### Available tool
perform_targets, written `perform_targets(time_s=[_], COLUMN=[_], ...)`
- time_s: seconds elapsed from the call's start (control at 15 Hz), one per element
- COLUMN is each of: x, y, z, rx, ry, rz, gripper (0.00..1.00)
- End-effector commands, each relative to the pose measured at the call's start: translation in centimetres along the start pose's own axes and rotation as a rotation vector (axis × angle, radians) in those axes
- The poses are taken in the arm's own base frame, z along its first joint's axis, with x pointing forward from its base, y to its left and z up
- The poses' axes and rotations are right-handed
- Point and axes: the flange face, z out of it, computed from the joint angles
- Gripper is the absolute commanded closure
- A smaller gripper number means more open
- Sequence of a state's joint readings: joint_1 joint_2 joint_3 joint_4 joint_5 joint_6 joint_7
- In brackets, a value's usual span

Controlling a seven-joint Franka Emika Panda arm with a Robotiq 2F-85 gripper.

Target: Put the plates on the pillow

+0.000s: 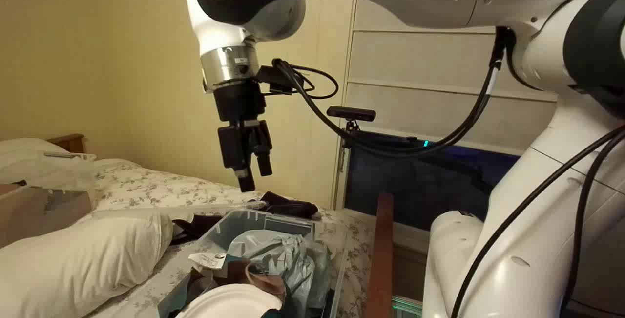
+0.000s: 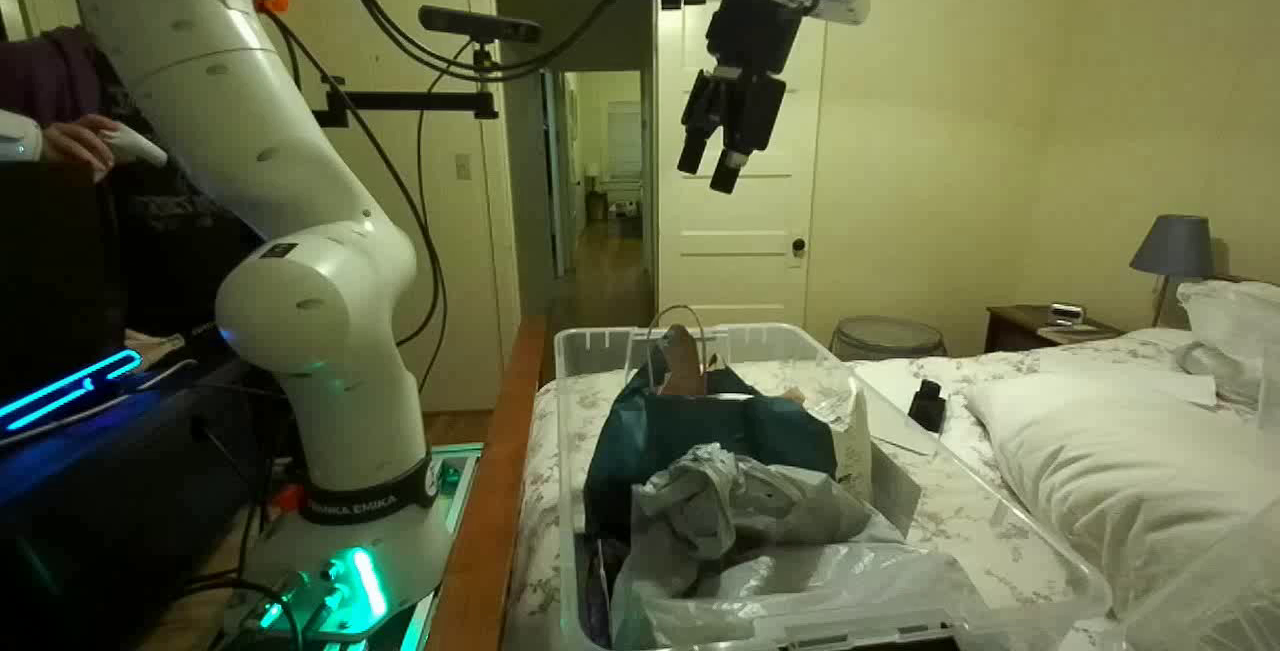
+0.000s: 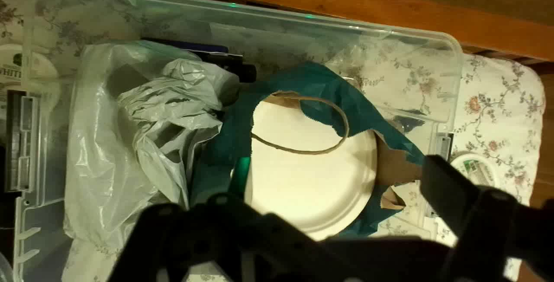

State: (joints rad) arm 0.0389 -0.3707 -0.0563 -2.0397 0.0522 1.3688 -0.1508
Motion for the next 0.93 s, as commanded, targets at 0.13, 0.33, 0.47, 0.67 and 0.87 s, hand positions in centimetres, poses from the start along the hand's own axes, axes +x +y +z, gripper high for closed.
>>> perform_targets(time_s=[0.13,0.33,0.47,0.67,0.87], x=[0.0,0.0,0.0,1.9,5.1], y=[0.0,0.0,0.0,-0.3,-1.1], z=[0.0,0.0,0.0,0.4,1.2], rx=[0.000,0.000,0.000,-0.029,-0.063], ry=[-0.001,-0.001,-0.001,-0.001,0.044], rz=[0.000,0.000,0.000,-0.022,-0.075], gripper=[0.00,0.00,0.00,0.00,0.00])
